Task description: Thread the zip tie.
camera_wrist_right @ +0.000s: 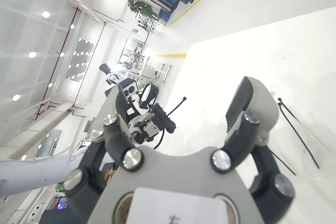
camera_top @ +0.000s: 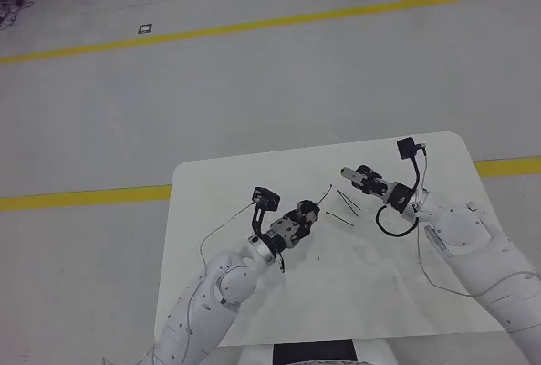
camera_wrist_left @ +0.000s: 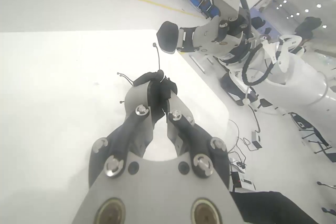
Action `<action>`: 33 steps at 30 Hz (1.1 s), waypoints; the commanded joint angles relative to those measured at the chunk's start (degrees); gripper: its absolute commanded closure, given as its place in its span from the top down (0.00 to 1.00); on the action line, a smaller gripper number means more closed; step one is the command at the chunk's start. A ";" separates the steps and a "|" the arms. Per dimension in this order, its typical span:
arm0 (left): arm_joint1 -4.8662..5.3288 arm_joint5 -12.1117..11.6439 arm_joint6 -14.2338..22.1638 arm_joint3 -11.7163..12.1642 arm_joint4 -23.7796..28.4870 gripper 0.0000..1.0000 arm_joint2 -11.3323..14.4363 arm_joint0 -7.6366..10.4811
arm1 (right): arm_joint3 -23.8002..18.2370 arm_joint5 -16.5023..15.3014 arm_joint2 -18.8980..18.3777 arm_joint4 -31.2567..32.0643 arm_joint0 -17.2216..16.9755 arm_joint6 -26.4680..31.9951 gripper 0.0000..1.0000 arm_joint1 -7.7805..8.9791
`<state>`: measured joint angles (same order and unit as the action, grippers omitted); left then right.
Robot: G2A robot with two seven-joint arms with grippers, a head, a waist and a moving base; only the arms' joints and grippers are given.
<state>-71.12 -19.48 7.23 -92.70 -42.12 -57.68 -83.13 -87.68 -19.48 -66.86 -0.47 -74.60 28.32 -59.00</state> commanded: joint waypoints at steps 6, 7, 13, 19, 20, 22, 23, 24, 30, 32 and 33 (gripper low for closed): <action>0.38 0.00 4.31 0.10 9.84 0.00 -0.49 0.26 | -0.01 0.03 0.01 0.05 -0.06 -0.06 1.00 -0.01; 0.57 0.00 5.25 -0.14 12.17 0.00 -0.80 0.23 | -0.08 0.00 -0.01 0.38 -0.17 0.19 1.00 0.00; 2.63 0.00 15.15 -1.73 24.97 0.00 -2.44 0.36 | -1.33 0.00 -2.28 -2.23 -0.18 7.07 1.00 0.48; 4.49 0.00 24.14 -2.95 37.84 0.00 -5.24 -0.08 | -0.57 0.00 -4.89 -10.21 0.71 20.76 1.00 0.69; 4.77 0.00 25.83 -3.34 39.96 0.00 -5.80 -0.28 | 0.16 0.00 -5.56 -12.00 0.92 23.74 1.00 0.62; 5.09 0.00 28.07 -3.80 42.62 0.00 -6.59 -0.64 | 1.36 0.00 -6.43 -14.82 1.27 27.79 1.00 0.36; 5.19 0.00 29.33 -4.13 44.29 0.00 -6.89 -0.77 | 1.94 0.00 -6.71 -16.48 1.47 30.03 1.00 0.15; 5.29 0.00 30.64 -4.02 45.90 0.00 -7.46 -0.97 | 2.79 0.00 -7.14 -18.89 1.79 32.82 1.00 -0.22; 4.94 0.00 39.64 -2.80 54.81 0.00 -9.22 -0.95 | 6.28 0.00 -8.78 -25.60 3.53 44.93 1.00 -2.37; 4.94 0.00 39.64 -2.80 54.81 0.00 -9.22 -0.95 | 6.28 0.00 -8.78 -25.60 3.53 44.93 1.00 -2.37; 4.94 0.00 39.64 -2.80 54.81 0.00 -9.22 -0.95 | 6.28 0.00 -8.78 -25.60 3.53 44.93 1.00 -2.37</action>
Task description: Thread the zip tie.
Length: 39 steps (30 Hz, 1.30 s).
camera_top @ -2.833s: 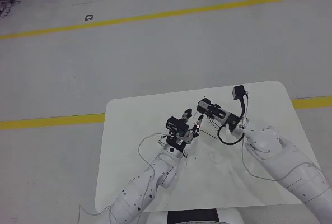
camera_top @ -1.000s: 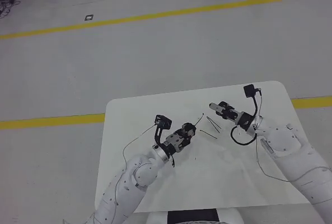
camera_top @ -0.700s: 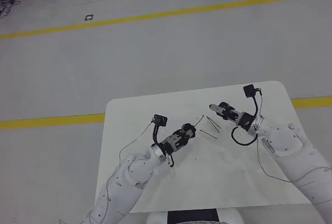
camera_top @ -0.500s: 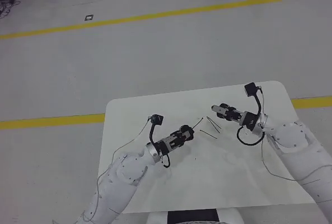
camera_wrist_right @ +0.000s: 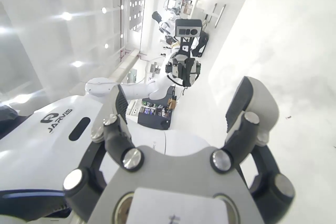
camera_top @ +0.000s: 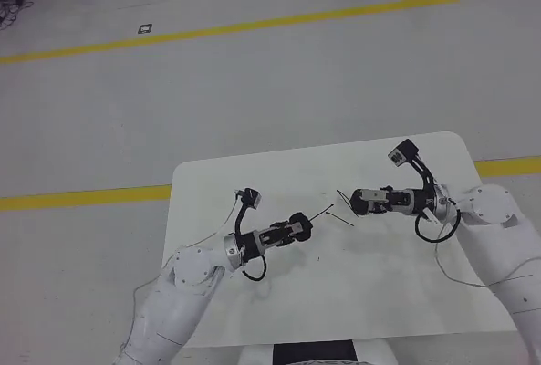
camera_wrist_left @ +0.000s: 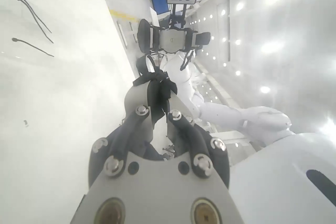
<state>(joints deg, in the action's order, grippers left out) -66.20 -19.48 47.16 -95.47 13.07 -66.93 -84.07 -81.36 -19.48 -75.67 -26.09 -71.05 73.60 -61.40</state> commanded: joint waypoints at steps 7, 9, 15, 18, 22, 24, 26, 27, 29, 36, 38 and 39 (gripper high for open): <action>-0.19 0.70 0.11 1.33 4.13 0.00 1.08 0.39 | 0.41 1.05 0.53 -0.96 -0.41 -1.74 1.00 -0.11; -0.21 1.07 1.82 3.55 6.63 0.00 1.53 1.54 | 2.31 0.27 1.49 -6.55 -0.28 0.33 1.00 -0.47; -0.15 1.39 8.59 7.26 16.61 0.00 2.37 2.31 | 6.78 0.00 7.09 -15.81 2.77 6.05 1.00 -1.03; -0.07 0.69 10.58 8.95 18.25 0.00 2.70 2.88 | 7.99 0.00 10.42 -15.96 4.44 6.05 1.00 -0.32; -0.10 0.18 12.11 10.37 20.18 0.00 3.47 3.74 | 9.75 0.00 13.86 -16.29 6.60 6.05 1.00 0.40; -0.10 0.22 13.34 10.77 21.05 0.00 3.89 4.23 | 10.31 0.00 14.64 -16.60 7.19 6.05 1.00 0.60; -0.06 0.01 13.59 11.01 20.86 0.00 3.88 4.59 | 10.31 0.00 14.64 -16.60 7.19 6.05 1.00 0.60; -0.06 0.01 13.59 11.01 20.86 0.00 3.88 4.59 | 10.31 0.00 14.64 -16.60 7.19 6.05 1.00 0.60; -0.06 0.01 13.59 11.01 20.86 0.00 3.88 4.59 | 10.31 0.00 14.64 -16.60 7.19 6.05 1.00 0.60; -0.06 0.01 13.59 11.01 20.86 0.00 3.88 4.59 | 9.46 0.00 13.96 -16.39 6.08 6.05 1.00 0.26; -0.06 0.01 13.59 11.01 20.86 0.00 3.88 4.59 | 9.19 0.00 13.92 -16.08 6.06 6.05 0.79 0.07; -0.06 0.01 13.59 11.01 20.86 0.00 3.88 4.59 | 8.84 0.00 14.01 -16.16 6.00 6.05 0.50 -0.06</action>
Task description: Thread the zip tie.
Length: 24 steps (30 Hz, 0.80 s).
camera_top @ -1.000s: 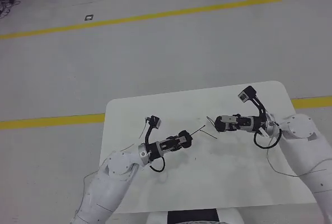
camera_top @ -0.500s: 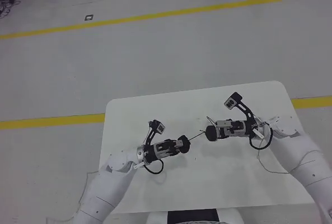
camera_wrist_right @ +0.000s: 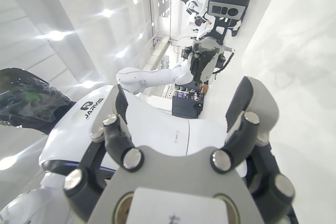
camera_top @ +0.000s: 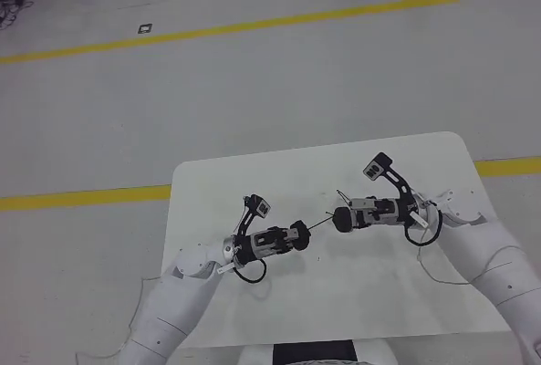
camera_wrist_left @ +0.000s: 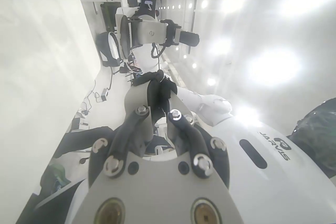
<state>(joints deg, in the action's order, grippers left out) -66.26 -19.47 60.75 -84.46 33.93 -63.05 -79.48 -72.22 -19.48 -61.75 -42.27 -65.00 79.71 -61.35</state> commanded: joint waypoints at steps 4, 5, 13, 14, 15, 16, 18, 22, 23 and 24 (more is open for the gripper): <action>0.00 0.00 0.00 0.00 0.00 0.00 0.00 0.00 | -0.19 0.00 0.91 -0.33 0.06 -0.07 0.41 -0.47; 0.00 0.00 0.00 0.00 0.00 0.00 0.00 0.00 | 0.04 0.00 1.17 -0.48 0.20 -0.07 0.37 -0.55; 0.00 0.00 0.00 0.00 0.00 0.00 0.00 0.00 | 1.95 0.00 2.85 -1.11 1.43 -0.07 0.22 -0.97; 0.00 0.00 0.00 0.00 0.00 0.00 0.00 0.00 | 2.03 0.00 2.91 -1.11 1.48 -0.07 0.22 -0.98; 0.00 0.00 0.00 0.00 0.00 0.00 0.00 0.00 | 2.10 0.00 2.95 -1.09 1.51 -0.07 0.22 -0.99; 0.00 0.00 0.00 0.00 0.00 0.00 0.00 0.00 | 2.15 0.00 3.02 -1.05 1.53 -0.07 0.22 -0.99; 0.00 0.00 0.00 0.00 0.00 0.00 0.00 0.00 | 2.21 0.00 3.13 -0.99 1.55 -0.07 0.20 -0.97; 0.00 0.00 0.00 0.00 0.00 0.00 0.00 0.00 | 2.33 0.00 3.35 -0.96 1.56 -0.07 0.20 -0.91; 0.00 0.00 0.00 0.00 0.00 0.00 0.00 0.00 | 2.34 0.00 3.42 -0.96 1.56 -0.07 0.20 -0.89; 0.00 0.00 0.00 0.00 0.00 0.00 0.00 0.00 | 2.36 0.00 3.50 -0.94 1.55 -0.07 0.20 -0.86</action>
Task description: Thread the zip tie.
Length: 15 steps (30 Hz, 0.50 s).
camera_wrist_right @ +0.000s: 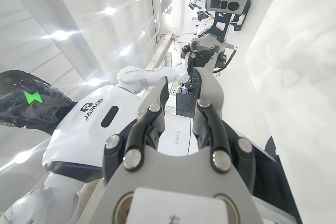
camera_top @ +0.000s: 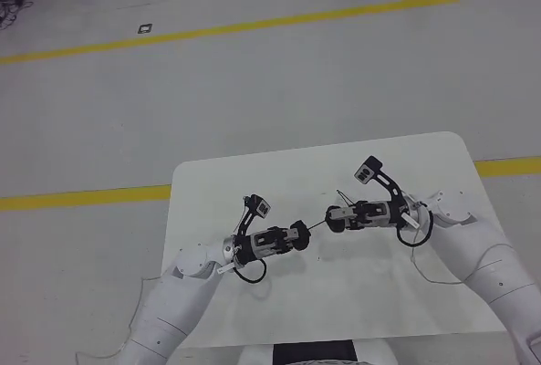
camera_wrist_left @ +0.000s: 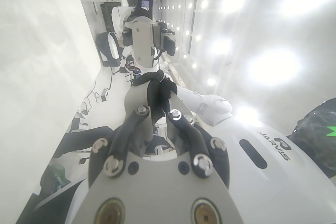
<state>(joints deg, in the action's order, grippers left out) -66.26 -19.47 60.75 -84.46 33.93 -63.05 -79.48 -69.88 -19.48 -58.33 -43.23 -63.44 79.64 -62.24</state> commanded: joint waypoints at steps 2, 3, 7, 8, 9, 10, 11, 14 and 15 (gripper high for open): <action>0.00 0.00 0.00 0.00 0.00 0.00 0.00 0.00 | 0.00 0.00 0.25 0.03 0.00 0.00 0.21 0.09; 0.00 0.00 0.00 0.00 0.00 0.00 0.00 0.00 | 0.01 0.00 0.38 0.04 -0.02 0.00 0.21 0.15; 0.00 0.00 0.00 0.00 0.00 0.00 0.00 0.00 | 0.35 0.00 0.65 -0.02 0.04 0.00 0.21 0.36; 0.00 0.00 0.00 0.00 0.00 0.00 0.00 0.00 | 0.42 0.00 0.69 -0.04 0.07 0.00 0.21 0.41; 0.00 0.00 0.00 0.00 0.00 0.00 0.00 0.00 | 0.48 0.00 0.72 -0.05 0.11 0.00 0.20 0.46; 0.00 0.00 0.00 0.00 0.00 0.00 0.00 0.00 | 0.55 0.00 0.68 -0.11 0.14 0.00 0.20 0.55; 0.00 0.00 0.00 0.00 0.00 0.00 0.00 0.00 | 0.55 0.00 0.64 -0.13 0.13 0.00 0.19 0.62; 0.00 0.00 0.00 0.00 0.00 0.00 0.00 0.00 | 0.42 0.00 0.52 -0.24 0.02 0.00 0.16 0.86; 0.00 0.00 0.00 0.00 0.00 0.00 0.00 0.00 | 0.38 0.00 0.50 -0.26 -0.01 0.00 0.15 0.92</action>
<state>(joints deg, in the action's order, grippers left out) -66.26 -19.47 60.75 -84.46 33.93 -63.05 -79.48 -69.45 -19.48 -57.81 -43.46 -63.41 79.64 -61.39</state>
